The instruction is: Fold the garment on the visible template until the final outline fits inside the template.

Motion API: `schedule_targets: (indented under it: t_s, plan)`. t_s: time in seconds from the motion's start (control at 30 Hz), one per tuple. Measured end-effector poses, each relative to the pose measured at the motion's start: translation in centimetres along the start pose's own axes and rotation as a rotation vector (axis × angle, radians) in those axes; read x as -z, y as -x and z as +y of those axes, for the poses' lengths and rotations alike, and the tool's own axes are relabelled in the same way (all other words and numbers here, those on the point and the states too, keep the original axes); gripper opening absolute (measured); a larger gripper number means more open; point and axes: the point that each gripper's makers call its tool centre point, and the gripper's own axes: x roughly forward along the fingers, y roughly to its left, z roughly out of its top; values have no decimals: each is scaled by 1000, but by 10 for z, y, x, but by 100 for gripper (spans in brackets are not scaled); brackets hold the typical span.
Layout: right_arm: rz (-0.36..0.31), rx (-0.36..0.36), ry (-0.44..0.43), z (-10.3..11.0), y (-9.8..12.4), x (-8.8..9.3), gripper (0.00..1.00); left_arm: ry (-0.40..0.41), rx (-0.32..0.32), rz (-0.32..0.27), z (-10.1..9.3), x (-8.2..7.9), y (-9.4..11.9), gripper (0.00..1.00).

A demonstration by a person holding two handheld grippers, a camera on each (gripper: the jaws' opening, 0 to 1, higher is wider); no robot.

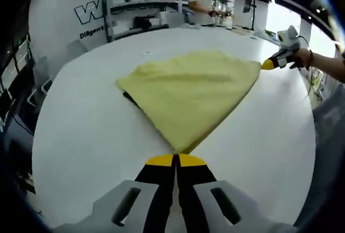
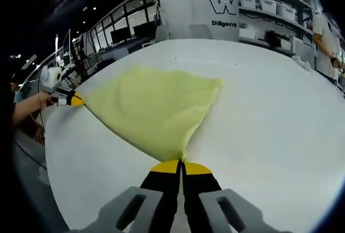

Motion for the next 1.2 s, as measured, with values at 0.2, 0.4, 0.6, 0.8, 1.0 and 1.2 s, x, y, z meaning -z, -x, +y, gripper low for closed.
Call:
schedule_targets:
  t_s: [0.2,0.4,0.6,0.8,1.0,1.2]
  plan:
    - [15,1,26,-1,0,1,0,4,3,-8,-2,0,2,1]
    - [100,-6,38,2,1,15,0,25,-21,-1,1,4,7,1]
    - [54,-55,-114,11,10,5,25,260,-25,-122,6,-13,22,5]
    - [-12,-58,-216,12,11,-12,30,433,13,-183,4,-37,27,15]
    - [-9,-41,-223,12,-4,-18,28,474,-26,-99,8,-33,4,26]
    - [38,-6,-177,10,-9,-11,21,506,-40,-45,11,-19,-8,13]
